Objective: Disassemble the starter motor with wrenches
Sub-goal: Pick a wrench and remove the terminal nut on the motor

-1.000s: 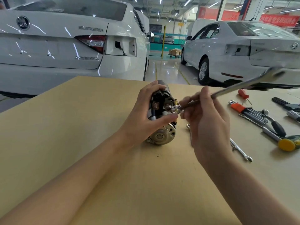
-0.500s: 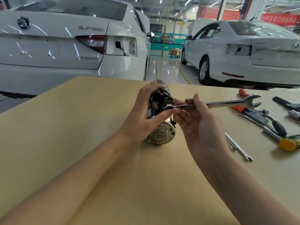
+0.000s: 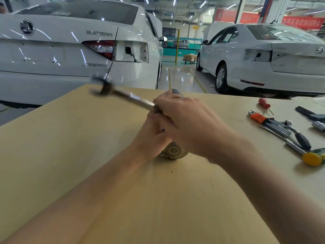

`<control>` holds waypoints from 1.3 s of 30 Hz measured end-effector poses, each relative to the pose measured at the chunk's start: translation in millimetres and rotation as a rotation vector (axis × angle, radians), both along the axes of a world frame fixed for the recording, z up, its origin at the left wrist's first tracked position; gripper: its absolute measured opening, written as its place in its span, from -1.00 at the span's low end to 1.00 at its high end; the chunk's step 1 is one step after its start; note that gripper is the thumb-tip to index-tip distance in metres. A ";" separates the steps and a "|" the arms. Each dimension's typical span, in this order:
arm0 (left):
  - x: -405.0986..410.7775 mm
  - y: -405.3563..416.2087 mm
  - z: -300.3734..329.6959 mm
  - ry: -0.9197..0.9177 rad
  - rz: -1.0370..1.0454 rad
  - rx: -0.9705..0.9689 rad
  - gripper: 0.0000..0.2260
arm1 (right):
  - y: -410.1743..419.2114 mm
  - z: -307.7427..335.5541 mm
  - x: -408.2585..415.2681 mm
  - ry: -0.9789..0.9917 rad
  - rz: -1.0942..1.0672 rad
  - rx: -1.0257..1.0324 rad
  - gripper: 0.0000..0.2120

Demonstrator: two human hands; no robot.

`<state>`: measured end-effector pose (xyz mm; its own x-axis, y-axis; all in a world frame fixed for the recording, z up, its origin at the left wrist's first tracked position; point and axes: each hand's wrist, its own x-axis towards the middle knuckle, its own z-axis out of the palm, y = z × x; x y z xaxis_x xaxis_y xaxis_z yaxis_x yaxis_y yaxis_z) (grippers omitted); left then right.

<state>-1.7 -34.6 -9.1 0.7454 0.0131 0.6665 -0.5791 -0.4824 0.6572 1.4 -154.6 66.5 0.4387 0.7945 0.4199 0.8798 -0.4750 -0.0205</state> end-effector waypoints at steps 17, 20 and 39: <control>4.6 5.5 -7.9 -0.005 0.064 -0.008 -0.53 | -27.9 -33.9 24.7 1.251 0.279 1.496 -0.68; 5.7 5.6 -10.1 -0.034 0.078 -0.004 -0.52 | -30.6 -38.5 33.6 1.461 0.239 1.616 -0.66; -2.8 11.3 -9.3 -0.020 0.080 -0.016 -0.55 | -71.0 -62.0 69.5 0.875 -0.515 0.753 -0.79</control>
<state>-4.5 -23.2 -18.3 0.7278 0.0832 0.6807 -0.5525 -0.5170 0.6538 70.9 -225.6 4.5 0.9844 0.1405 0.1063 0.1522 -0.3749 -0.9145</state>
